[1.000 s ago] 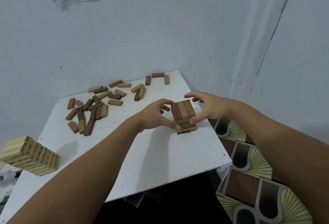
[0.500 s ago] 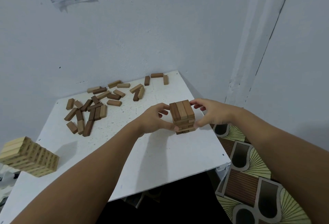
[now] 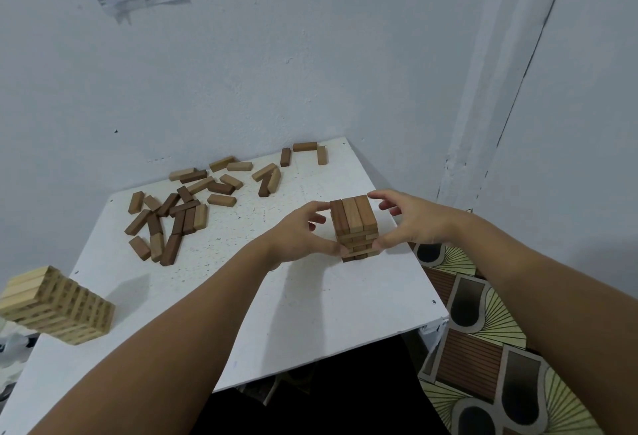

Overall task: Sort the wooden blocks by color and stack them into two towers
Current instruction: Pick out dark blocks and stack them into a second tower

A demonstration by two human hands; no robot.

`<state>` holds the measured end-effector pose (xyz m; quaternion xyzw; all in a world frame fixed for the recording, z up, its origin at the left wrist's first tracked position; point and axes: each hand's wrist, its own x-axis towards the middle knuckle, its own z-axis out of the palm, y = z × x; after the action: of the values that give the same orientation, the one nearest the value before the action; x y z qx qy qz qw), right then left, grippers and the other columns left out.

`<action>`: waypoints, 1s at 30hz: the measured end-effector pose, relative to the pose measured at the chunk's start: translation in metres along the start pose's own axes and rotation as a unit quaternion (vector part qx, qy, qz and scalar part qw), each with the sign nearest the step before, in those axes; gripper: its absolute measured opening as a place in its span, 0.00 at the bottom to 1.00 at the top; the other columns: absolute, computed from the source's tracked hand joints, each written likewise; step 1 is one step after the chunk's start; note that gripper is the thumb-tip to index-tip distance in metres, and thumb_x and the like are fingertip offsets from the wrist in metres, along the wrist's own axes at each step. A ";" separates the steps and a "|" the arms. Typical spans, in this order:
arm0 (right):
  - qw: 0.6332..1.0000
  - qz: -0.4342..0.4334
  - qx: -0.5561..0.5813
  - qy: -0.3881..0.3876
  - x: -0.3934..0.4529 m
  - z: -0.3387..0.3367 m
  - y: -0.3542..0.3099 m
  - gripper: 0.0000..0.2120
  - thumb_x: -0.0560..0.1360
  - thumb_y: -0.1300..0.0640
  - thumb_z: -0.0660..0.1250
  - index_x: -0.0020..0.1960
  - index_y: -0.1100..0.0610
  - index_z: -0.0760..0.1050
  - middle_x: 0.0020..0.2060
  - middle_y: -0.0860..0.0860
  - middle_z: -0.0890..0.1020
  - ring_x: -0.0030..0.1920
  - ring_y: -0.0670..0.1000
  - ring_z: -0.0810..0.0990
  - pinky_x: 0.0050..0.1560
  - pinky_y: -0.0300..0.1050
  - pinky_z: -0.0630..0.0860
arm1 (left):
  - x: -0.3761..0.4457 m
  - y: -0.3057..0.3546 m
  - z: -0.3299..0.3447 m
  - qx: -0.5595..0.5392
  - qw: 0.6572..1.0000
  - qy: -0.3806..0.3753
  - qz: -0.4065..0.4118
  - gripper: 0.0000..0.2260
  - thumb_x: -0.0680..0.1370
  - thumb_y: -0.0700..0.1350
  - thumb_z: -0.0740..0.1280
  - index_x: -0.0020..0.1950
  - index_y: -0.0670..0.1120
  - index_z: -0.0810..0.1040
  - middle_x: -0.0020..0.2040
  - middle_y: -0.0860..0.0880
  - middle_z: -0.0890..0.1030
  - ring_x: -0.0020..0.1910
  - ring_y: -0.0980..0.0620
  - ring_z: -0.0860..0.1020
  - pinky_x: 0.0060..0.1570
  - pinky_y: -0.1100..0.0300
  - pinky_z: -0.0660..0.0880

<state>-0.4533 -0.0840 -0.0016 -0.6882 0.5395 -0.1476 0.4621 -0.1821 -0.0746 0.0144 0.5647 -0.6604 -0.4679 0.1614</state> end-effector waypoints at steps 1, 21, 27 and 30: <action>1.000 -0.001 0.019 0.000 -0.002 0.000 0.000 0.53 0.65 0.42 0.83 0.81 0.39 0.55 0.74 0.46 0.66 0.75 0.51 0.64 0.69 0.51 0.68 | -0.002 0.000 0.000 -0.009 1.000 -0.008 -0.006 0.47 0.65 0.51 0.85 0.79 0.59 0.65 0.69 0.54 0.73 0.69 0.51 0.70 0.69 0.48 0.72; 0.999 -0.035 0.037 0.000 -0.004 -0.005 -0.027 0.35 0.68 0.48 0.83 0.67 0.29 0.69 0.73 0.47 0.66 0.71 0.50 0.64 0.63 0.53 0.68 | -0.005 0.013 -0.007 -0.058 0.997 0.038 0.023 0.33 0.65 0.48 0.86 0.67 0.59 0.79 0.65 0.54 0.78 0.66 0.52 0.73 0.61 0.50 0.74; 0.999 -0.033 0.024 -0.007 -0.002 -0.005 -0.029 0.33 0.69 0.48 0.82 0.67 0.31 0.70 0.71 0.47 0.67 0.70 0.51 0.66 0.62 0.52 0.68 | -0.008 0.015 -0.008 -0.052 0.998 0.037 0.019 0.32 0.65 0.48 0.86 0.66 0.60 0.79 0.65 0.54 0.78 0.66 0.51 0.72 0.63 0.48 0.74; 0.999 -0.029 0.022 -0.007 -0.001 -0.004 -0.029 0.34 0.69 0.48 0.82 0.68 0.31 0.70 0.71 0.47 0.67 0.71 0.52 0.66 0.62 0.52 0.69 | -0.009 0.017 -0.007 -0.048 0.998 0.035 0.019 0.33 0.65 0.48 0.85 0.67 0.59 0.78 0.65 0.54 0.78 0.67 0.51 0.72 0.65 0.48 0.74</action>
<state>-0.4394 -0.0851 0.0241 -0.6943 0.5127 -0.1677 0.4763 -0.1839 -0.0709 0.0347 0.5600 -0.6418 -0.4757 0.2196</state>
